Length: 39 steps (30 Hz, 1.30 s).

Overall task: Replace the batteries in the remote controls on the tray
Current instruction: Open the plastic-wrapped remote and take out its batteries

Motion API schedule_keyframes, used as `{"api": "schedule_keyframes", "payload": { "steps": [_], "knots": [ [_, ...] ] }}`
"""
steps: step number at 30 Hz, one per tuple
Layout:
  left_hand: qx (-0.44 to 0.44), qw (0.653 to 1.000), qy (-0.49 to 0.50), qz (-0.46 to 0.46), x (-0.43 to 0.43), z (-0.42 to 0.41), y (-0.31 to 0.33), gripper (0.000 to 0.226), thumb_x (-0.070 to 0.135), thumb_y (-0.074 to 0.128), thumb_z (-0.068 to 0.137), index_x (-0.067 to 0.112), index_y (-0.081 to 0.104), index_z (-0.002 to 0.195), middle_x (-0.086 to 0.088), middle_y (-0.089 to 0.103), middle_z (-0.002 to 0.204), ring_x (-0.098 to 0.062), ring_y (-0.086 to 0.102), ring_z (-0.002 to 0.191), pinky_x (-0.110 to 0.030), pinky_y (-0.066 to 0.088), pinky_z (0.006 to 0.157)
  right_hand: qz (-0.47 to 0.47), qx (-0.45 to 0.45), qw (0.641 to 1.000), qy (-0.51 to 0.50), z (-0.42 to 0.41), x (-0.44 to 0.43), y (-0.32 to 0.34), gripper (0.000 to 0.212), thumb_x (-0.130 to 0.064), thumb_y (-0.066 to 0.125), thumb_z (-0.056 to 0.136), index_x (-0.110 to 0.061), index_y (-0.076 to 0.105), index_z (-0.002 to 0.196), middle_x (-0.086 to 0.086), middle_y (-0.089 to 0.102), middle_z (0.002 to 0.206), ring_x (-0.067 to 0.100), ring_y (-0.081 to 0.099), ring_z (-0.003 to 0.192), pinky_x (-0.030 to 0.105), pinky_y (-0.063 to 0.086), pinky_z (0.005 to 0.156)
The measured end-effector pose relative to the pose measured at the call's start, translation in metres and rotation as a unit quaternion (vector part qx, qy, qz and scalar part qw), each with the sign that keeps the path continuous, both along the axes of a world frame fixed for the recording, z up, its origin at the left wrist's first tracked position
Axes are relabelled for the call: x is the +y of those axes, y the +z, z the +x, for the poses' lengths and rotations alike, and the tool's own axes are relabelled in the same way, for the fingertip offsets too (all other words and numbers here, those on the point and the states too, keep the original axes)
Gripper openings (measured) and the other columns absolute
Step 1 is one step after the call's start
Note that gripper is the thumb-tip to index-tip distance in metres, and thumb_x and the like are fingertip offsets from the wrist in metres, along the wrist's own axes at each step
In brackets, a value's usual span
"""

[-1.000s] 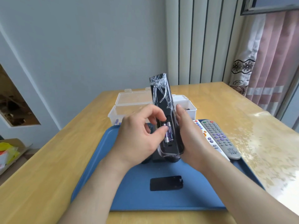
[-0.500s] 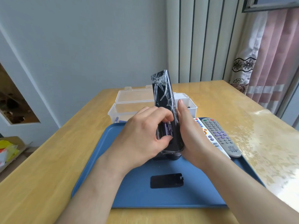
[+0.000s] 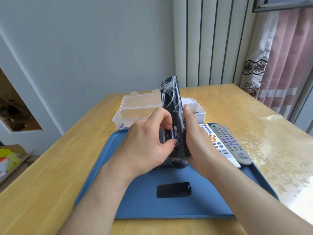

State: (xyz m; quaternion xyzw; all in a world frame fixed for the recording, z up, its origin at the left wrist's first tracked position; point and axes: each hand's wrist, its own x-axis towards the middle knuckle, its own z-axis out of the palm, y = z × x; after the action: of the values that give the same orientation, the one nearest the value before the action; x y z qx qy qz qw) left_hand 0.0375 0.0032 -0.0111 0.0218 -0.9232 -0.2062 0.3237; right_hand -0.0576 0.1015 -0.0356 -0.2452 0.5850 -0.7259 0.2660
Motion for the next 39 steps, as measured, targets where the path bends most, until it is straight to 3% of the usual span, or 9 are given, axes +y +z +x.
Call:
{"api": "schedule_keyframes", "payload": {
  "steps": [3,9,14,18,22,27,35,37,39],
  "knots": [
    [0.005,1.000,-0.005,0.015,0.000,0.000,0.000,0.029,0.013,0.071,0.078,0.020,0.048,0.094,0.011,0.061,0.088,-0.006,0.056,0.086,-0.015,0.041,0.068,0.000,0.021,1.000,-0.006,0.003,0.000,0.001,0.056,-0.061,0.028,0.098,-0.033,0.074,0.083,-0.014,0.072,0.079,0.011,0.067,0.095,0.034,0.048,0.087],
    [0.009,1.000,-0.005,0.028,-0.003,-0.005,-0.006,0.033,0.002,0.067,0.078,0.022,0.046,0.093,0.009,0.059,0.083,-0.005,0.054,0.078,-0.013,0.039,0.067,0.006,0.016,1.000,-0.012,0.007,-0.003,-0.001,0.059,-0.065,0.029,0.096,-0.026,0.071,0.111,-0.001,0.071,0.115,0.018,0.061,0.118,0.047,0.040,0.109],
    [0.005,0.999,0.000,0.040,-0.006,-0.005,-0.007,0.032,0.002,0.068,0.078,0.023,0.048,0.092,0.010,0.058,0.081,-0.007,0.053,0.075,-0.015,0.041,0.065,0.015,0.022,1.000,-0.008,0.008,-0.003,-0.002,0.056,-0.061,0.028,0.098,-0.033,0.075,0.084,-0.008,0.075,0.094,0.014,0.067,0.107,0.046,0.044,0.106],
    [0.006,1.000,-0.010,0.015,-0.005,-0.005,-0.007,0.028,0.006,0.071,0.077,0.020,0.055,0.094,0.011,0.060,0.086,-0.003,0.053,0.079,-0.020,0.046,0.068,0.014,0.013,1.000,-0.011,0.006,-0.001,-0.001,0.058,-0.064,0.030,0.096,-0.032,0.076,0.084,-0.004,0.076,0.098,0.017,0.067,0.106,0.048,0.045,0.104],
    [0.016,0.999,-0.024,-0.027,-0.003,-0.004,-0.005,0.024,0.019,0.073,0.074,0.018,0.061,0.095,0.011,0.061,0.089,-0.005,0.052,0.085,-0.031,0.050,0.076,0.005,0.014,1.000,-0.014,0.001,0.000,0.000,0.056,-0.063,0.030,0.097,-0.040,0.077,0.076,-0.005,0.077,0.090,0.016,0.071,0.097,0.044,0.052,0.094],
    [0.026,0.999,-0.023,-0.041,0.000,-0.003,-0.003,0.030,0.015,0.077,0.072,0.018,0.060,0.096,0.013,0.060,0.091,-0.008,0.052,0.086,-0.030,0.049,0.076,0.001,0.011,1.000,-0.018,-0.002,0.000,0.000,0.055,-0.066,0.031,0.095,-0.036,0.077,0.086,-0.002,0.076,0.098,0.018,0.070,0.101,0.047,0.052,0.096],
    [0.037,0.997,-0.008,0.071,0.006,-0.004,-0.003,0.033,0.011,0.080,0.071,0.024,0.056,0.090,0.014,0.065,0.092,-0.001,0.056,0.079,-0.021,0.048,0.070,-0.008,-0.004,1.000,-0.020,-0.002,-0.002,-0.001,0.062,-0.074,0.035,0.084,-0.030,0.073,0.104,0.001,0.073,0.112,0.021,0.067,0.108,0.050,0.048,0.101],
    [0.033,0.996,-0.002,0.080,0.008,-0.004,-0.003,0.037,0.014,0.079,0.073,0.034,0.050,0.085,0.014,0.067,0.094,-0.006,0.059,0.079,-0.025,0.050,0.071,0.008,-0.010,0.999,-0.032,-0.001,-0.003,-0.001,0.070,-0.080,0.038,0.074,-0.030,0.070,0.112,0.000,0.068,0.121,0.020,0.062,0.117,0.050,0.044,0.105],
    [0.024,0.996,0.006,0.084,0.008,-0.005,-0.005,0.039,0.019,0.077,0.074,0.038,0.044,0.081,0.013,0.067,0.095,-0.012,0.060,0.077,-0.030,0.051,0.071,0.017,-0.002,0.999,-0.043,0.000,-0.003,0.000,0.069,-0.079,0.036,0.076,-0.030,0.069,0.112,0.000,0.066,0.124,0.019,0.060,0.119,0.049,0.042,0.107]
  ]
}}
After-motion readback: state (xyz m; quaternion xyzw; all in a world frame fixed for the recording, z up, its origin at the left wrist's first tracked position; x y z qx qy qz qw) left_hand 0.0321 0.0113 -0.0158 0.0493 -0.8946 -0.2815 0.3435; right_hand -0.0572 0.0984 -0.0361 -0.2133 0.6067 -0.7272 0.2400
